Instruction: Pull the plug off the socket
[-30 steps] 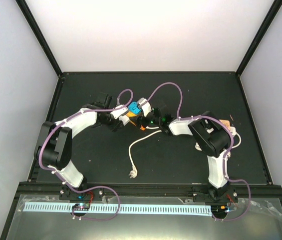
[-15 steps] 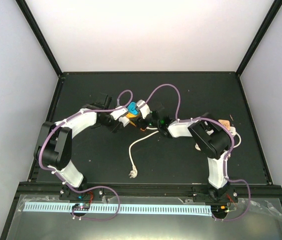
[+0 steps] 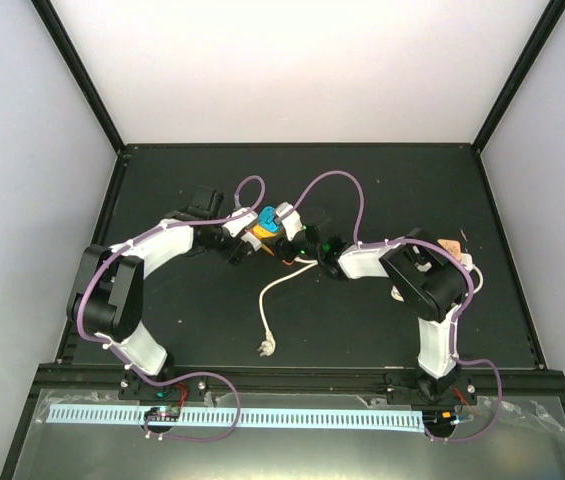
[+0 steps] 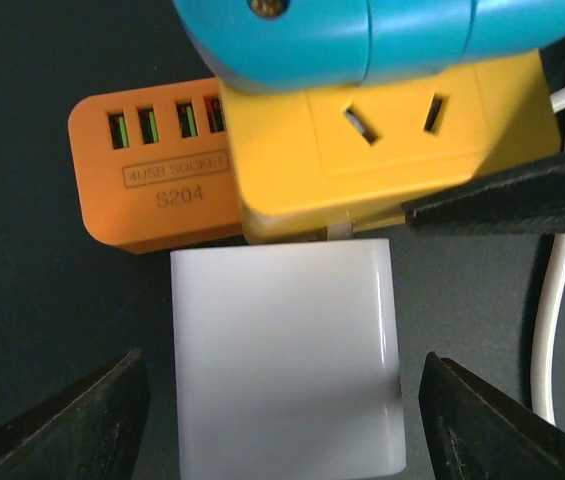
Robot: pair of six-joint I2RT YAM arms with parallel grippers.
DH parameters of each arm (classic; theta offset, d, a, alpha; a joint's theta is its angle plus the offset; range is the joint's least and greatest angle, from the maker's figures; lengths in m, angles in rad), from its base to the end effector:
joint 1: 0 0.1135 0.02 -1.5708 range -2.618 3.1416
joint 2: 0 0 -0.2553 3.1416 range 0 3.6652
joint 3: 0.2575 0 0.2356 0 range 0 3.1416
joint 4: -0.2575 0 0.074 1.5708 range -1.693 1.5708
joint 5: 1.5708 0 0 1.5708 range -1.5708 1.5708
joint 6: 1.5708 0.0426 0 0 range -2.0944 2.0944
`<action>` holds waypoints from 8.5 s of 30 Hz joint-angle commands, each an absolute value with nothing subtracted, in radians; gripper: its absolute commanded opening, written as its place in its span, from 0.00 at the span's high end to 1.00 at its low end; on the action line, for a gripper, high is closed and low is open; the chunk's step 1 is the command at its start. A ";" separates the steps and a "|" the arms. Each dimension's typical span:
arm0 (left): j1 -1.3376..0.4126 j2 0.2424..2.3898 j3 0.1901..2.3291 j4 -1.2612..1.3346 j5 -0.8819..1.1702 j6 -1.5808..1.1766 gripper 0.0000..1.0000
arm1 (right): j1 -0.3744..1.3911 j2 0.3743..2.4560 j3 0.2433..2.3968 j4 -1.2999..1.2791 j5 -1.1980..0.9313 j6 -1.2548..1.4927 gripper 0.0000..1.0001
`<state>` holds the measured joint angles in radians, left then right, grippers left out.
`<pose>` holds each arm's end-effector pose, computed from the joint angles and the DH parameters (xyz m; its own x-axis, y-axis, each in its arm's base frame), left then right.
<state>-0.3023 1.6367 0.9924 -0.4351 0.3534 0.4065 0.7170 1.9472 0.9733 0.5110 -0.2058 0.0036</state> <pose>0.2904 -0.1060 0.1789 -0.6010 0.5760 -0.5541 0.7326 0.6742 -0.0937 0.2921 0.2662 0.1445 -0.3394 -0.2912 -0.8944 -0.7799 0.6188 0.0945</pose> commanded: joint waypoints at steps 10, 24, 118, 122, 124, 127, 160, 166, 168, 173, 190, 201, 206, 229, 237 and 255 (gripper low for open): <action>-0.313 1.646 1.005 -0.399 0.371 0.363 0.44 | 0.721 1.971 0.956 0.508 -0.136 0.015 0.53; -0.313 1.596 0.959 -0.459 0.307 0.357 0.68 | 0.721 1.992 0.967 0.498 -0.042 0.032 0.76; 0.158 1.940 1.552 -1.217 1.046 0.889 0.06 | 0.720 2.032 1.005 0.321 -0.597 -0.341 0.76; 0.095 1.940 1.504 -1.194 1.053 0.908 0.10 | 0.719 2.050 1.013 0.294 -0.614 -0.368 0.76; 0.067 1.929 1.470 -1.147 1.046 0.888 0.11 | 0.719 2.057 1.017 0.285 -0.618 -0.372 0.76; 0.032 1.926 1.451 -1.095 1.045 0.870 0.11 | 0.718 2.067 1.023 0.277 -0.631 -0.372 0.75; -0.085 1.806 1.286 -1.018 1.109 0.966 0.49 | 0.674 2.128 1.066 0.240 -0.749 -0.352 0.75; -0.090 1.722 1.213 -0.855 1.048 0.887 0.54 | 0.674 2.126 1.070 0.238 -0.756 -0.355 0.75; -0.104 1.672 1.151 -0.756 0.984 0.856 0.55 | 0.675 2.124 1.068 0.239 -0.756 -0.363 0.75; -0.122 1.537 1.019 -0.569 0.949 0.909 0.57 | 0.675 2.120 1.061 0.240 -0.753 -0.383 0.75; -0.181 1.512 1.027 -0.549 0.842 1.161 0.60 | 0.675 2.122 1.063 0.241 -0.736 -0.402 0.74; -0.219 1.529 1.050 -0.631 0.789 1.311 0.73 | 0.674 2.123 1.061 0.246 -0.729 -0.411 0.76; -0.221 1.515 1.052 -0.626 0.800 1.294 0.83 | 0.676 2.124 1.057 0.248 -0.726 -0.416 0.80; -0.218 1.461 1.143 -0.715 0.765 1.218 0.98 | 0.677 2.130 1.053 0.255 -0.718 -0.415 0.82; -0.203 1.409 1.136 -0.742 0.738 1.164 0.98 | 0.677 2.115 1.045 0.266 -0.719 -0.409 0.43; -0.164 1.329 1.110 -0.784 0.775 1.052 0.99 | 0.677 1.937 1.026 0.308 -0.725 -0.356 0.02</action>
